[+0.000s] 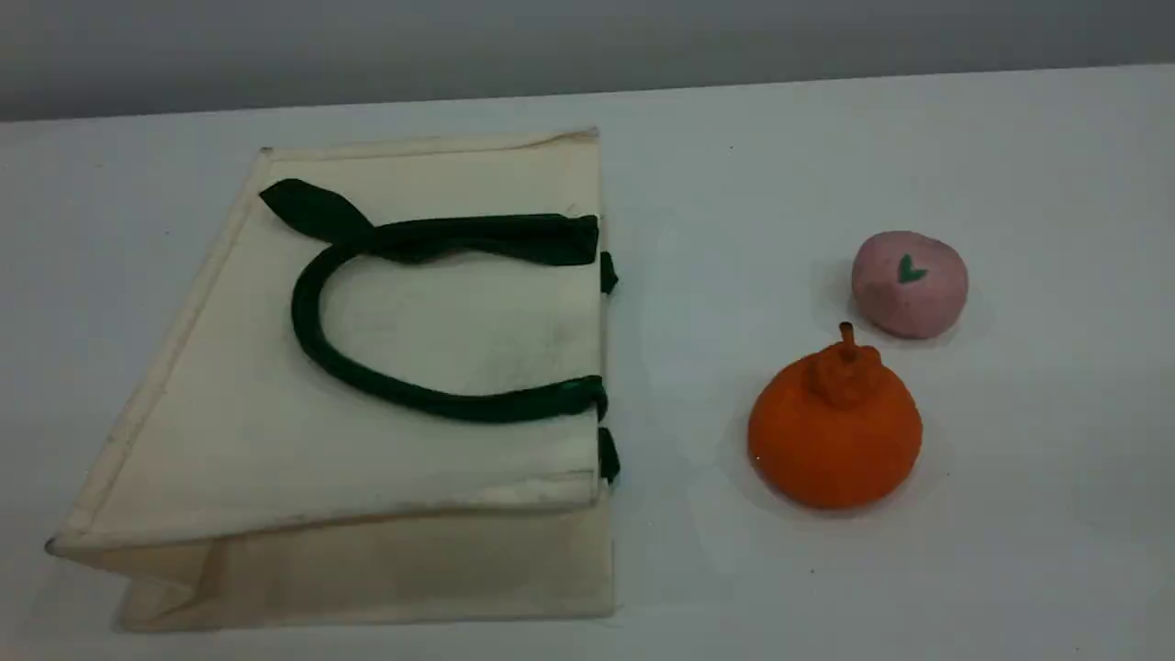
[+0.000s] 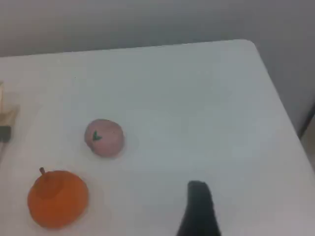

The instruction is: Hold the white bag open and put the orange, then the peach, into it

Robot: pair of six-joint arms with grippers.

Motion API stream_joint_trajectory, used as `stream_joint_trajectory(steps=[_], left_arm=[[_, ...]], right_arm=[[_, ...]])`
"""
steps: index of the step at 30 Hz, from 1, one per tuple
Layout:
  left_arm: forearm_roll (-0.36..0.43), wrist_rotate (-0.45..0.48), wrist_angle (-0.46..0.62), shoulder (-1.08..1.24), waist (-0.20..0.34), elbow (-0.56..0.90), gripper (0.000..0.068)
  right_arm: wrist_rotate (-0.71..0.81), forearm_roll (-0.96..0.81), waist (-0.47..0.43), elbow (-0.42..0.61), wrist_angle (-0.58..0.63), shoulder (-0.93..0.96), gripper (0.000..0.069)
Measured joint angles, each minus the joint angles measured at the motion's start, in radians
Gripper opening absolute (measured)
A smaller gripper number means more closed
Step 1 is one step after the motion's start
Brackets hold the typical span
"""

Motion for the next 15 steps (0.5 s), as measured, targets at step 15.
stream_joint_trajectory(steps=[15], left_arm=[[-0.002, -0.001, 0.001, 0.000, -0.001, 0.000, 0.0486]], right_arm=[[0.001, 0.009, 0.000, 0.000, 0.000, 0.000, 0.0475]])
